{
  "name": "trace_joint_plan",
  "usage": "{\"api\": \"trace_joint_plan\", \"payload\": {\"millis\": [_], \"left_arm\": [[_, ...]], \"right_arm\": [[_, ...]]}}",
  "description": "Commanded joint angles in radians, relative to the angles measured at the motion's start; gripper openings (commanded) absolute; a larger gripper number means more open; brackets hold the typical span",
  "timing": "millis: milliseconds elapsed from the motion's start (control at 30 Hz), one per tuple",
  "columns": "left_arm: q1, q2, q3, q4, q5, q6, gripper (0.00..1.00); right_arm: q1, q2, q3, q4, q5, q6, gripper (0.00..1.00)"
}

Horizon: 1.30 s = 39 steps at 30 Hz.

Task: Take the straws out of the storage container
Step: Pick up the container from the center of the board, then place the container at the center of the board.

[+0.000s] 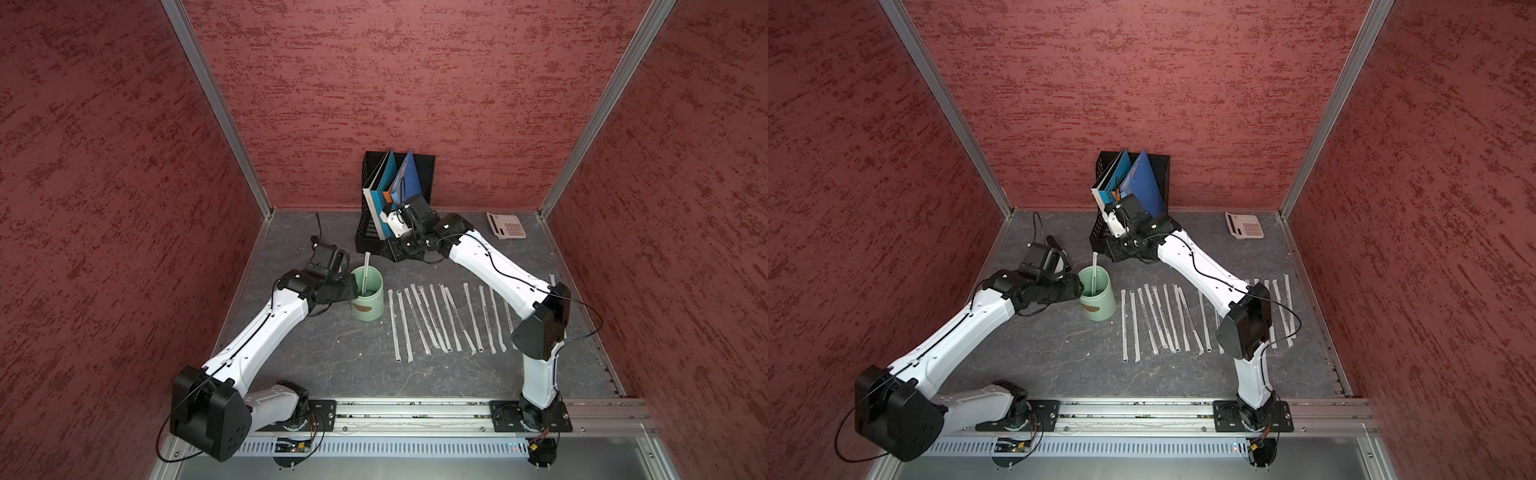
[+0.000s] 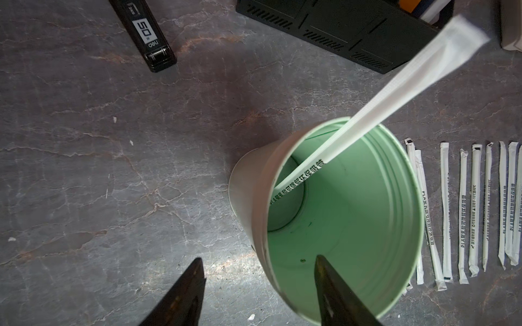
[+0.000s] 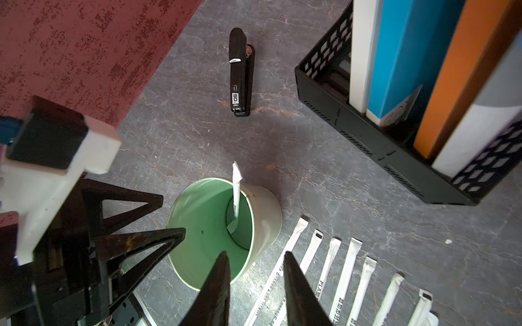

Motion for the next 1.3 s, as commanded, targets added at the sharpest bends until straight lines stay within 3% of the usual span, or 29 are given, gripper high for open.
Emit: {"api": "trace_joint_plan", "payload": {"millis": [0, 100, 167, 600, 867, 1267], "left_arm": [[0.010, 0.014, 0.008, 0.033, 0.000, -0.005, 0.59], [0.014, 0.026, 0.015, 0.036, -0.005, -0.006, 0.59], [0.014, 0.037, 0.027, 0.031, -0.007, -0.004, 0.51], [0.014, 0.085, 0.072, -0.002, -0.029, 0.000, 0.25], [0.014, 0.099, 0.103, -0.030, -0.056, 0.004, 0.02], [0.015, 0.042, 0.155, -0.127, -0.148, 0.021, 0.00]], "right_arm": [[0.003, -0.038, -0.012, 0.027, 0.020, -0.007, 0.30], [0.000, -0.041, -0.011, 0.015, 0.025, -0.007, 0.30], [0.000, -0.054, -0.028, 0.025, 0.030, -0.008, 0.30], [-0.014, -0.100, -0.105, 0.064, 0.022, -0.001, 0.30], [-0.017, -0.115, -0.130, 0.078, 0.008, 0.002, 0.30], [-0.015, -0.093, -0.124, 0.103, -0.083, 0.015, 0.32]]}}
